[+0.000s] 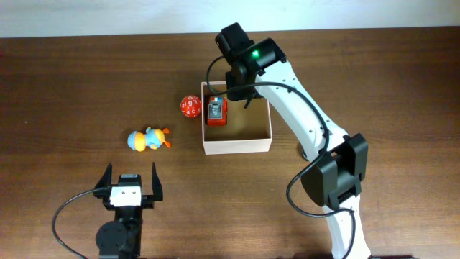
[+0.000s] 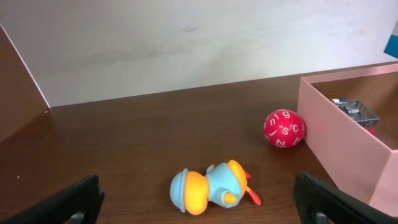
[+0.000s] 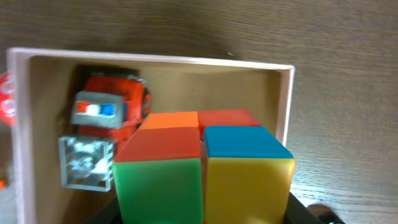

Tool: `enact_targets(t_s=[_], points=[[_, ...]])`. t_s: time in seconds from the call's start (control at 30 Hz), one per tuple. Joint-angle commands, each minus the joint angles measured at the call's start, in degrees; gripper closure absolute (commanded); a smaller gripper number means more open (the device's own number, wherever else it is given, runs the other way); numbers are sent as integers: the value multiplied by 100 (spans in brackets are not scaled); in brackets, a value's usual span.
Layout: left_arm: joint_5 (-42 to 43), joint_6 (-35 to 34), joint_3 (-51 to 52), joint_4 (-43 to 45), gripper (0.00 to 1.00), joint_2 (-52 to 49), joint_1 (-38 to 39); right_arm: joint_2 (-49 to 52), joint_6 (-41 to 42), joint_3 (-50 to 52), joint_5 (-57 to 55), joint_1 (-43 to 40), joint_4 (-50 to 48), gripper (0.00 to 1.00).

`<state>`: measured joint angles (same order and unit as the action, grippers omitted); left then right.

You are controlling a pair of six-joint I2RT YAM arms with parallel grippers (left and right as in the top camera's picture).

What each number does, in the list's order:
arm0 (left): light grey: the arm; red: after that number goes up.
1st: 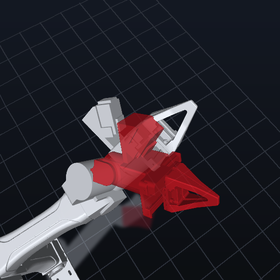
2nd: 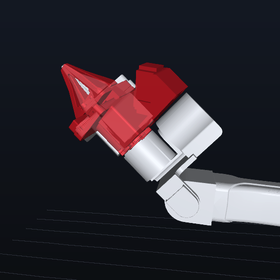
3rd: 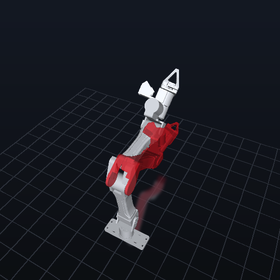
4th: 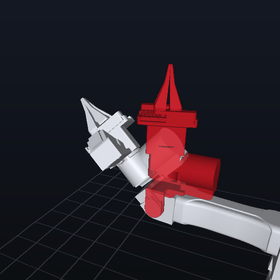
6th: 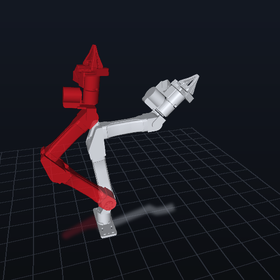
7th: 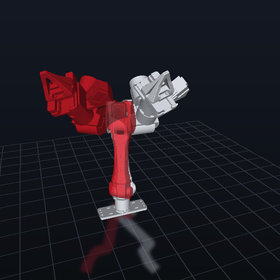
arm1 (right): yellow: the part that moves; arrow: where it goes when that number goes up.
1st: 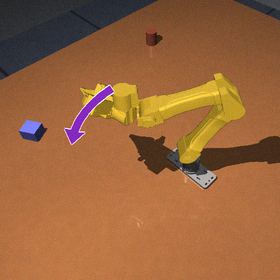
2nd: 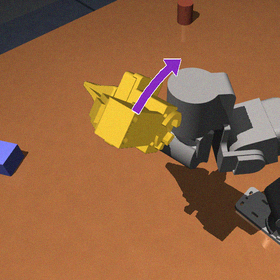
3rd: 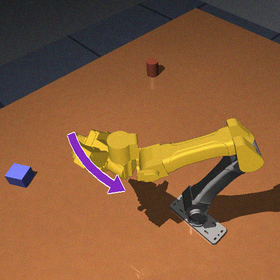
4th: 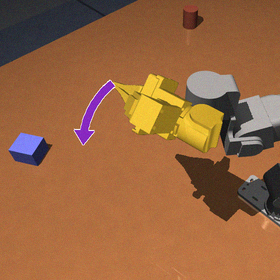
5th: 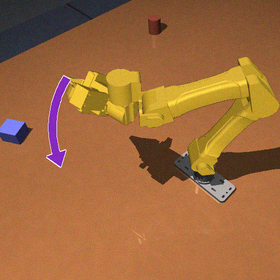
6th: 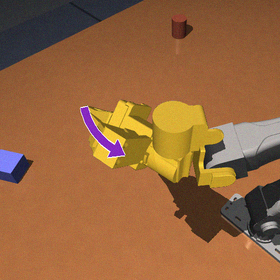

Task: Pack container
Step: 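Lower the cube into the box beside the truck and release it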

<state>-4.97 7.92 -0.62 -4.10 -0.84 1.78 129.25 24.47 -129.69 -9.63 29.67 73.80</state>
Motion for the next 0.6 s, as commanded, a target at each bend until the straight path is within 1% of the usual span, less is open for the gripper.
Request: enact_targets(t_s=[0.0,0.27,0.57], points=[[-46,74,9,-24,1,44,-24,166,221,238,-286,-61,-83,55],[-46,76,9,-24,1,44,-24,166,245,662,-286,-61,-339,55],[-46,76,9,-24,1,44,-24,166,264,765,-289,-94,-472,55]])
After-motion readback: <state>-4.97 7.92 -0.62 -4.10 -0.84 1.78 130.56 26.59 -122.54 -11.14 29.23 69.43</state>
